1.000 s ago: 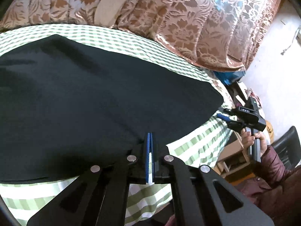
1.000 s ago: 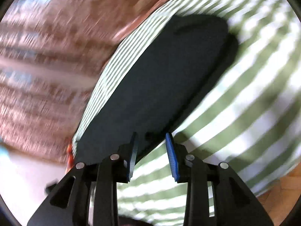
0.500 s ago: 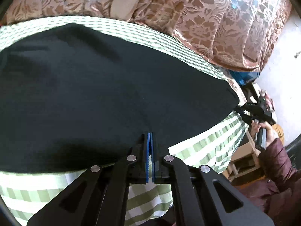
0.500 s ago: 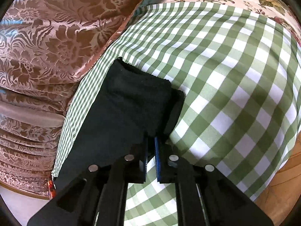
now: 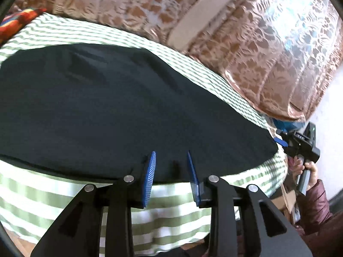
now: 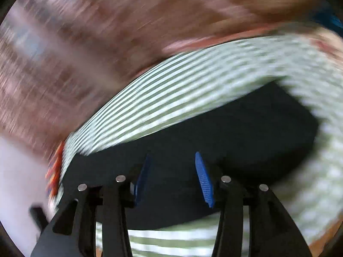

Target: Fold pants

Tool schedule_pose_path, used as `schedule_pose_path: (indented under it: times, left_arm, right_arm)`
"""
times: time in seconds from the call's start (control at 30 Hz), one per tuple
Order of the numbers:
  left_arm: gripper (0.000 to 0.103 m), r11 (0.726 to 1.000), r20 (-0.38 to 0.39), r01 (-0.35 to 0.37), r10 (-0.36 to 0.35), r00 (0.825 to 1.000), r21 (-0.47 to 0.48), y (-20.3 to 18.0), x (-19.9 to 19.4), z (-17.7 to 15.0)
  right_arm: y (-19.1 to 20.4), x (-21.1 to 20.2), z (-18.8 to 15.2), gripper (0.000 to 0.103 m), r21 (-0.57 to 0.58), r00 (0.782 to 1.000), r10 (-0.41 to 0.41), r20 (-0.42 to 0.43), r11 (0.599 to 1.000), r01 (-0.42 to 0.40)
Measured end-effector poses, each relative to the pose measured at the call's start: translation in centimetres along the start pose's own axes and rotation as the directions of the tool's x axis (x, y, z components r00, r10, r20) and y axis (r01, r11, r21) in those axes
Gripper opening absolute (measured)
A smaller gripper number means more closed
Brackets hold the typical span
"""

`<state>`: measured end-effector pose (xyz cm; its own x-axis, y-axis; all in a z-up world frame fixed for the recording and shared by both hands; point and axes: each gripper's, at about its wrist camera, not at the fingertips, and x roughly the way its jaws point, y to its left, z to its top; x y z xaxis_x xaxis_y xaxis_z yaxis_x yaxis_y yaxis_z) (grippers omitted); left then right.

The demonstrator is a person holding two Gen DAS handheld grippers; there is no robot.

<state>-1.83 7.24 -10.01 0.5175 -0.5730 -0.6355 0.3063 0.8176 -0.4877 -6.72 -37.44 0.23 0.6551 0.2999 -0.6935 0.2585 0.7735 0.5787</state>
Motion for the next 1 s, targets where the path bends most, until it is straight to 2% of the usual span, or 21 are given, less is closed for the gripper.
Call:
schedule_pose_path:
  times: [0.07, 0.1, 0.2, 0.27, 0.3, 0.4, 0.63, 0.7, 0.77, 0.83, 0.9, 0.97, 1.0]
  left_arm:
    - [0.029, 0.999, 0.025, -0.032, 0.032, 0.999, -0.013, 0.6, -0.6, 0.4]
    - [0.029, 0.997, 0.041, -0.074, 0.074, 0.996, -0.009, 0.8, -1.0, 0.7]
    - [0.029, 0.991, 0.065, -0.135, 0.134, 0.989, -0.002, 1.5, -1.8, 1.2]
    - [0.029, 0.988, 0.075, -0.157, 0.157, 0.985, -0.008, 2.2, -2.4, 1.5]
    - [0.029, 0.983, 0.083, -0.181, 0.181, 0.980, -0.003, 2.5, -2.7, 1.6]
    - [0.029, 0.974, 0.099, -0.225, 0.224, 0.970, 0.000, 3.4, -3.6, 1.7]
    - [0.029, 0.971, 0.102, -0.233, 0.237, 0.966, -0.051, 5.8, -4.2, 1.6]
    - [0.029, 0.971, 0.101, -0.230, 0.237, 0.966, -0.069, 6.4, -4.3, 1.7]
    - [0.029, 0.970, 0.101, -0.230, 0.238, 0.966, -0.077, 6.8, -4.6, 1.6]
    - [0.029, 0.972, 0.107, -0.223, 0.231, 0.967, -0.080, 6.7, -4.7, 1.7]
    - [0.029, 0.971, 0.112, -0.224, 0.232, 0.966, -0.078, 6.6, -4.8, 1.8]
    - [0.029, 0.972, 0.112, -0.221, 0.228, 0.967, -0.074, 6.5, -4.6, 2.0]
    - [0.029, 0.973, 0.112, -0.222, 0.229, 0.967, -0.071, 6.3, -4.5, 2.2]
  right_arm:
    - [3.7, 3.8, 0.2, 0.043, -0.076, 0.992, 0.083, -0.095, 0.993, -0.090]
    - [5.5, 5.7, 0.3, 0.042, -0.104, 0.982, 0.121, -0.144, 0.985, -0.136]
    - [12.6, 12.0, 0.6, 0.039, -0.183, 0.927, 0.224, -0.300, 0.940, -0.287]
    - [16.0, 14.8, 0.7, 0.039, -0.211, 0.892, 0.258, -0.372, 0.912, -0.352]
    - [17.7, 16.1, 0.6, 0.039, -0.222, 0.874, 0.273, -0.401, 0.897, -0.382]
    - [21.1, 19.3, 1.2, 0.040, -0.221, 0.840, 0.305, -0.449, 0.873, -0.435]
    - [23.6, 23.0, 2.9, 0.041, -0.213, 0.824, 0.315, -0.471, 0.866, -0.453]
    - [23.7, 23.2, 3.9, 0.041, -0.198, 0.817, 0.329, -0.474, 0.864, -0.462]
    - [23.5, 23.5, 5.0, 0.041, -0.179, 0.801, 0.355, -0.482, 0.855, -0.487]
    - [23.4, 23.9, 6.0, 0.041, -0.165, 0.801, 0.358, -0.480, 0.860, -0.483]
    - [23.1, 24.8, 6.5, 0.041, -0.143, 0.780, 0.367, -0.506, 0.856, -0.496]
    - [23.2, 25.8, 6.4, 0.041, -0.139, 0.770, 0.357, -0.528, 0.859, -0.493]
    - [23.5, 26.5, 6.0, 0.041, -0.126, 0.746, 0.366, -0.556, 0.850, -0.511]
